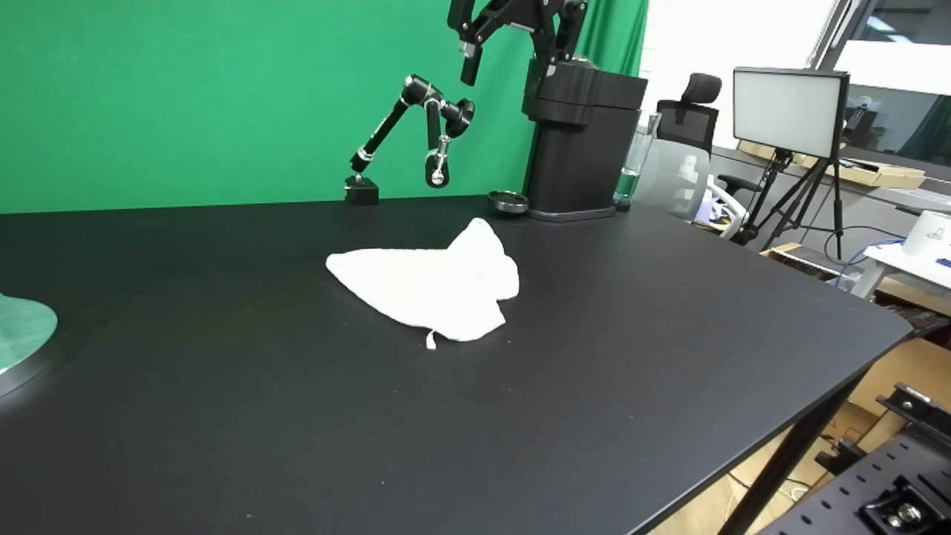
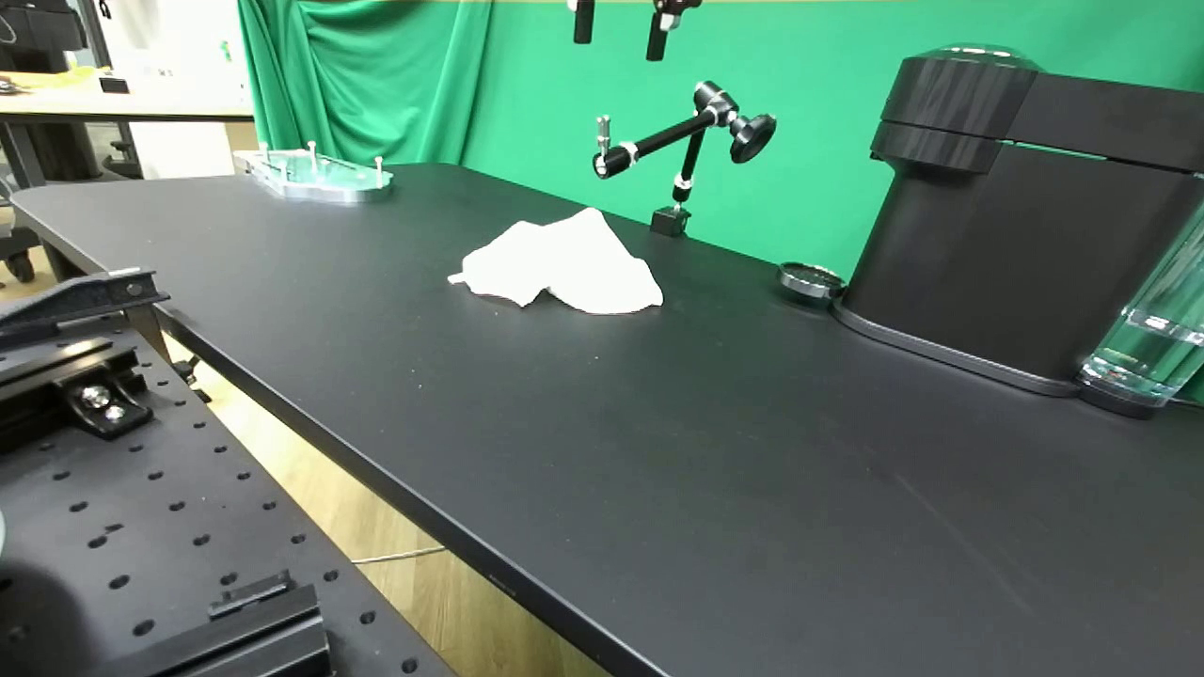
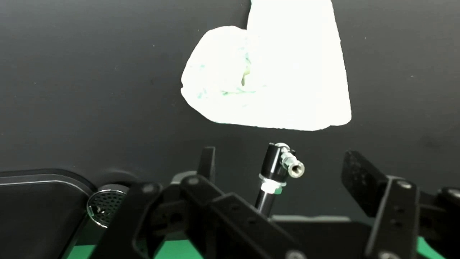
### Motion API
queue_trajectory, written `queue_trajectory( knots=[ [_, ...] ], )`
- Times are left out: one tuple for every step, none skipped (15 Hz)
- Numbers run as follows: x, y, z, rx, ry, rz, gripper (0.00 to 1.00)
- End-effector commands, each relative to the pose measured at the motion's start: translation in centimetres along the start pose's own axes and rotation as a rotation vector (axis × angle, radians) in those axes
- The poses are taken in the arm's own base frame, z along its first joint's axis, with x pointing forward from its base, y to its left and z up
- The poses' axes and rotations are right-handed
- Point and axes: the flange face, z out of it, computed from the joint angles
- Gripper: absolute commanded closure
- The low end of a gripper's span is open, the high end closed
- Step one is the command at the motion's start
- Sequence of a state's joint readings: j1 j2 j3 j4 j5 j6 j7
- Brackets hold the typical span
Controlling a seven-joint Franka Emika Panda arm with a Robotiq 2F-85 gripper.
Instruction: Hang the cloth on the stand
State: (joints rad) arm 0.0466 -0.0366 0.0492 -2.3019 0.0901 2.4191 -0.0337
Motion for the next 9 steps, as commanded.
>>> queue_trajectory(
  knots=[
    [-1.9, -1.2, 1.5, -0.038, -0.028, -0.013, 0.00],
    [-2.5, -1.5, 2.5, -0.047, -0.040, -0.018, 0.00],
    [-3.1, -1.7, 3.3, -0.057, -0.052, -0.021, 0.00],
    [-3.6, -1.8, 4.2, -0.070, -0.060, -0.026, 0.00],
    [-4.1, -1.8, 5.1, -0.079, -0.069, -0.027, 0.00],
    [-4.5, -1.7, 6.1, -0.086, -0.076, -0.022, 0.00],
    [-4.8, -1.6, 7.1, -0.089, -0.081, -0.017, 0.00],
    [-5.0, -1.4, 8.0, -0.093, -0.083, -0.013, 0.00],
    [-5.1, -1.3, 8.9, -0.097, -0.085, -0.015, 0.00]
  ],
)
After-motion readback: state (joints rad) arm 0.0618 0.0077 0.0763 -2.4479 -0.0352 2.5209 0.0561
